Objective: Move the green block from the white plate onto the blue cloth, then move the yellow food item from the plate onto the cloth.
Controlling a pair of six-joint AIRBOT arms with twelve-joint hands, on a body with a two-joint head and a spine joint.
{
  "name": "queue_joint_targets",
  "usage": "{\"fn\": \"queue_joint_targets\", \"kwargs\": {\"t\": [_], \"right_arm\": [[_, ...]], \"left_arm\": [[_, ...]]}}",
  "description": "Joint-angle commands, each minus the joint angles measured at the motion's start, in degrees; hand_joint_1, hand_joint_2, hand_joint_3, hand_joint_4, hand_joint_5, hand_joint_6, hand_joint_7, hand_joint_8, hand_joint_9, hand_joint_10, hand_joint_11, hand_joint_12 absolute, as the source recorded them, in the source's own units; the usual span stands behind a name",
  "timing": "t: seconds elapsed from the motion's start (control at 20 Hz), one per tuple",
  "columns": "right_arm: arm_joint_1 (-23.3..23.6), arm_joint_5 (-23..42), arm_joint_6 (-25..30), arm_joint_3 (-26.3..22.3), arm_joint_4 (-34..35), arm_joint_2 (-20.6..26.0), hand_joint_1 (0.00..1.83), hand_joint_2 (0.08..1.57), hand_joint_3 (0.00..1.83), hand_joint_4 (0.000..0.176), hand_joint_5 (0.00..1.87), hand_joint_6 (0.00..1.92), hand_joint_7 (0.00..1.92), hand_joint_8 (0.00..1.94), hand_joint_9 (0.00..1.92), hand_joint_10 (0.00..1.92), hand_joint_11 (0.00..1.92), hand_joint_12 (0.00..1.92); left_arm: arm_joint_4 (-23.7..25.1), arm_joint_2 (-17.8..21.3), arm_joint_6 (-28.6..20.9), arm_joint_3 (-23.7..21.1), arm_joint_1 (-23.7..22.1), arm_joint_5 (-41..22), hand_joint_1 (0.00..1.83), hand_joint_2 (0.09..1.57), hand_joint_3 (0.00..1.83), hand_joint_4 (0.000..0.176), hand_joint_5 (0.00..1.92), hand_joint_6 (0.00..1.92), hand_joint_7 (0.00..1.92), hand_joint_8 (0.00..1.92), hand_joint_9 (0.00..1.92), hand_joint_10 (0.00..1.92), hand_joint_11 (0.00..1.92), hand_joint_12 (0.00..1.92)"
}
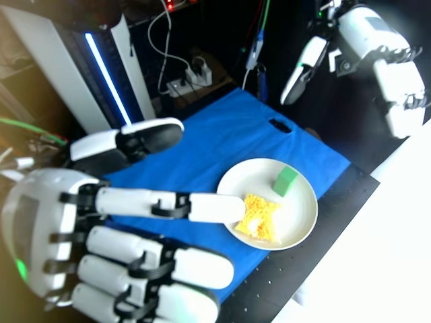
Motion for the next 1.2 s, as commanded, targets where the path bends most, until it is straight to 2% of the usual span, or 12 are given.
{"fn": "queue_joint_targets", "kwargs": {"t": [0.0, 0.2, 0.25, 0.5, 0.6, 0.65, 0.75, 0.8, 0.85, 0.95, 1.0, 1.15], "right_arm": [[0.83, 6.77, 0.31, 0.33, 0.47, -0.03, 0.34, 0.97, 0.00, 0.113, 0.24, 0.00, 0.12, 0.00, 0.03, 0.00, 0.00, 0.12], [0.83, 6.77, 0.31, 0.33, 0.47, -0.11, 0.33, 0.97, 0.00, 0.116, 0.23, 0.00, 0.13, 0.00, 0.03, 0.00, 0.00, 0.12], [0.83, 6.77, 0.31, 0.32, 0.47, -0.13, 0.34, 0.97, 0.00, 0.111, 0.23, 0.00, 0.12, 0.00, 0.03, 0.00, 0.00, 0.12], [0.83, 6.77, 0.31, 0.33, 0.46, -0.38, 0.35, 0.95, 0.00, 0.103, 0.22, 0.00, 0.11, 0.00, 0.02, 0.00, 0.00, 0.12], [0.82, 6.77, 0.31, 0.30, 0.46, -0.44, 0.34, 0.94, 0.00, 0.107, 0.23, 0.00, 0.11, 0.00, 0.02, 0.00, 0.00, 0.13], [0.82, 6.77, 0.31, 0.30, 0.46, -0.51, 0.34, 0.95, 0.00, 0.103, 0.23, 0.00, 0.11, 0.00, 0.03, 0.00, 0.00, 0.13], [0.82, 6.77, 0.31, 0.32, 0.45, -0.58, 0.36, 0.95, 0.00, 0.109, 0.24, 0.01, 0.11, 0.00, 0.02, 0.00, 0.00, 0.14], [0.82, 6.77, 0.31, 0.32, 0.28, -0.61, 0.36, 0.95, 0.00, 0.118, 0.25, 0.00, 0.12, 0.00, 0.04, 0.00, 0.00, 0.19], [0.82, 6.77, 0.31, 0.32, 0.16, -0.69, 0.35, 0.96, 0.00, 0.110, 0.25, 0.00, 0.12, 0.00, 0.05, 0.00, 0.00, 0.20], [0.82, 6.77, 0.31, 0.32, 0.06, -0.81, 0.35, 0.97, 0.00, 0.106, 0.25, 0.00, 0.13, 0.00, 0.06, 0.00, 0.00, 0.23], [0.82, 6.77, 0.31, 0.32, 0.05, -0.84, 0.34, 0.97, 0.00, 0.101, 0.25, 0.00, 0.12, 0.00, 0.05, 0.00, 0.00, 0.23], [0.82, 6.77, 0.31, 0.32, -0.06, -0.90, 0.34, 1.01, 0.00, 0.097, 0.26, 0.00, 0.13, 0.00, 0.06, 0.00, 0.00, 0.28]], "left_arm": [[0.26, -0.57, -0.27, 0.40, -0.49, -4.02, 0.47, 0.78, 0.01, 0.015, 0.26, 0.01, 0.38, 0.01, 0.37, 0.01, 0.34, 0.18], [-0.07, -2.97, -0.32, 1.93, 1.87, -3.34, 0.57, 0.73, 0.00, 0.023, 0.27, 0.01, 0.37, 0.00, 0.37, 0.00, 0.28, 0.15], [-0.10, -3.50, -0.32, 2.15, 2.38, -3.27, 0.59, 0.73, 0.00, 0.015, 0.27, 0.01, 0.35, 0.00, 0.36, 0.00, 0.29, 0.15], [-0.02, -5.80, -0.27, 3.49, 5.15, -1.81, 0.67, 0.71, 0.00, 0.026, 0.23, 0.00, 0.37, 0.01, 0.37, 0.00, 0.29, 0.16], [-0.41, -6.70, -0.32, 4.37, 5.91, -1.71, 0.65, 0.71, 0.00, 0.033, 0.21, 0.00, 0.36, 0.00, 0.36, 0.00, 0.29, 0.16], [-0.52, -7.17, -0.32, 4.78, 6.34, -1.40, 0.65, 0.71, 0.00, 0.028, 0.21, 0.00, 0.37, 0.01, 0.36, 0.00, 0.30, 0.16], [-0.52, -7.86, -0.32, 5.36, 6.92, -0.87, 0.62, 0.70, 0.00, 0.002, 0.19, 0.00, 0.36, 0.00, 0.36, 0.01, 0.31, 0.17], [-0.52, -8.37, -0.30, 5.75, 7.36, -0.58, 0.65, 0.69, 0.00, 0.009, 0.27, 0.01, 0.41, 0.00, 0.39, 0.01, 0.33, 0.18], [-0.52, -8.76, -0.29, 6.02, 7.76, -0.36, 0.67, 0.70, 0.00, 0.021, 0.30, 0.01, 0.44, 0.01, 0.40, 0.01, 0.33, 0.18], [-0.52, -9.49, -0.29, 6.50, 8.41, 0.00, 0.68, 0.71, 0.00, 0.022, 0.33, 0.00, 0.48, 0.01, 0.43, 0.01, 0.33, 0.20], [-0.50, -10.00, -0.27, 6.78, 8.83, 0.18, 0.69, 0.72, 0.00, 0.001, 0.34, 0.00, 0.54, 0.01, 0.47, 0.00, 0.31, 0.32], [-0.50, -10.72, -0.26, 7.29, 9.29, 0.35, 0.70, 0.76, 0.00, 0.009, 0.40, 0.00, 0.52, 0.00, 0.48, 0.00, 0.21, 0.53]]}}
